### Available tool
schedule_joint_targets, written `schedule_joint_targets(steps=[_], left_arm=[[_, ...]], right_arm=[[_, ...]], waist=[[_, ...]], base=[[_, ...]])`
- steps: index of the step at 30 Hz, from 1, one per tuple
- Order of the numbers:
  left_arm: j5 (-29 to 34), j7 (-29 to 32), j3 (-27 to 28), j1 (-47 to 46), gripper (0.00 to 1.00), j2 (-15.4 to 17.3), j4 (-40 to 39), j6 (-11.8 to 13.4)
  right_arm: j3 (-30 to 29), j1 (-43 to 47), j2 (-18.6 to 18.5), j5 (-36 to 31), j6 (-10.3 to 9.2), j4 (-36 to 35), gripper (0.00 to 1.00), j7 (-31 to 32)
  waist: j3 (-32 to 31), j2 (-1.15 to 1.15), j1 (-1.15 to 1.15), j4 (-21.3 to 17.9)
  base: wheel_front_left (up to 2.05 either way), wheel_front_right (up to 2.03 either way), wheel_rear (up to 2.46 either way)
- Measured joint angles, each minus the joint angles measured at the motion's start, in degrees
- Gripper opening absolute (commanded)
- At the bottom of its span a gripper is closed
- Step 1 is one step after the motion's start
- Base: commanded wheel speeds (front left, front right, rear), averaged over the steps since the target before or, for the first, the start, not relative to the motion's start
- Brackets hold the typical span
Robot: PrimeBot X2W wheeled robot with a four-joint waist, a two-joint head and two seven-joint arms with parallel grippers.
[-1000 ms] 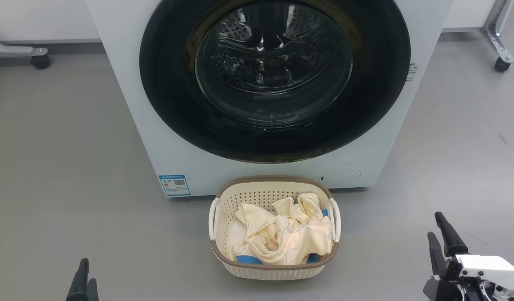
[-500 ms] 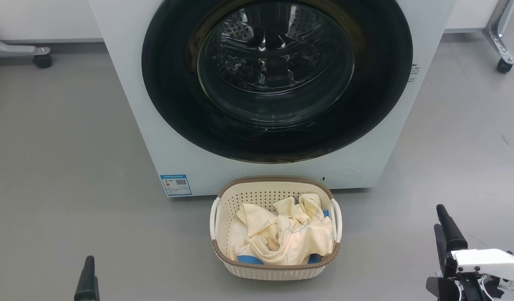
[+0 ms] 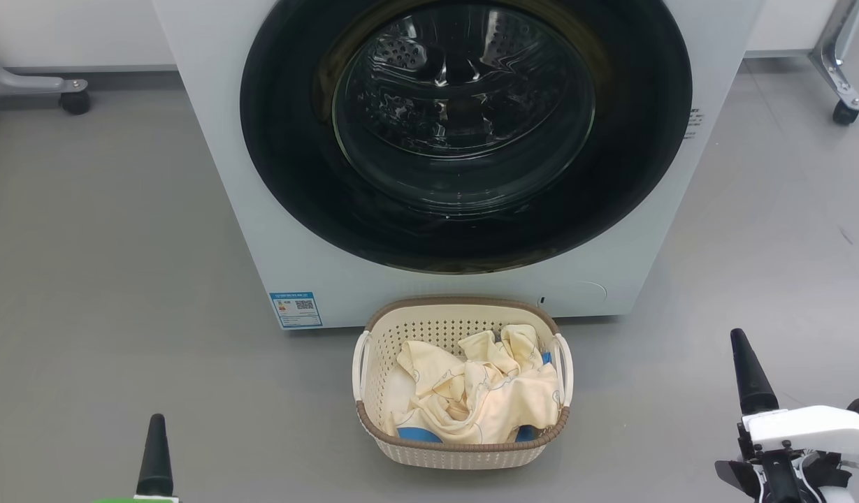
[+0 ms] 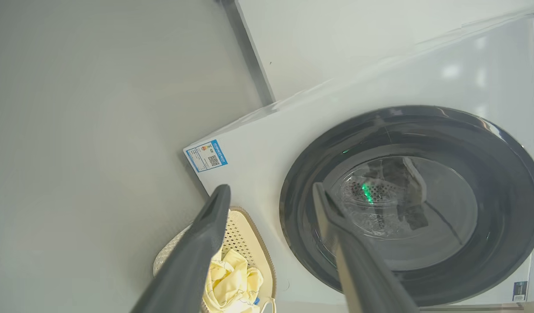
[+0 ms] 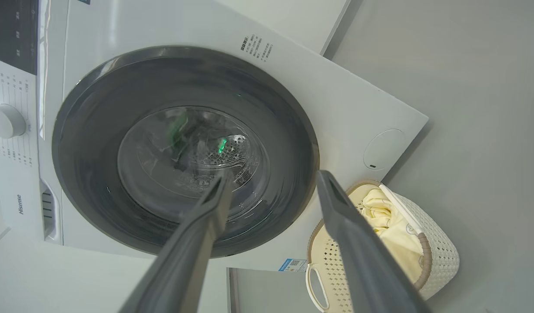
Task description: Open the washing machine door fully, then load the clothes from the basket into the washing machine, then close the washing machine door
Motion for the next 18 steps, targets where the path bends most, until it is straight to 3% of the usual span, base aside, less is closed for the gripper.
schedule_joint_targets(steps=[18], left_arm=[[20.8,-2.69,-3.28,-1.4,1.0,1.68,-2.15,0.0]], right_arm=[[2.54,0.1,-1.82,-19.01,0.0,-2.41,1.0,-3.23]], waist=[[0.24,0.0,0.0,0.39]], base=[[0.0,0.0,0.0]])
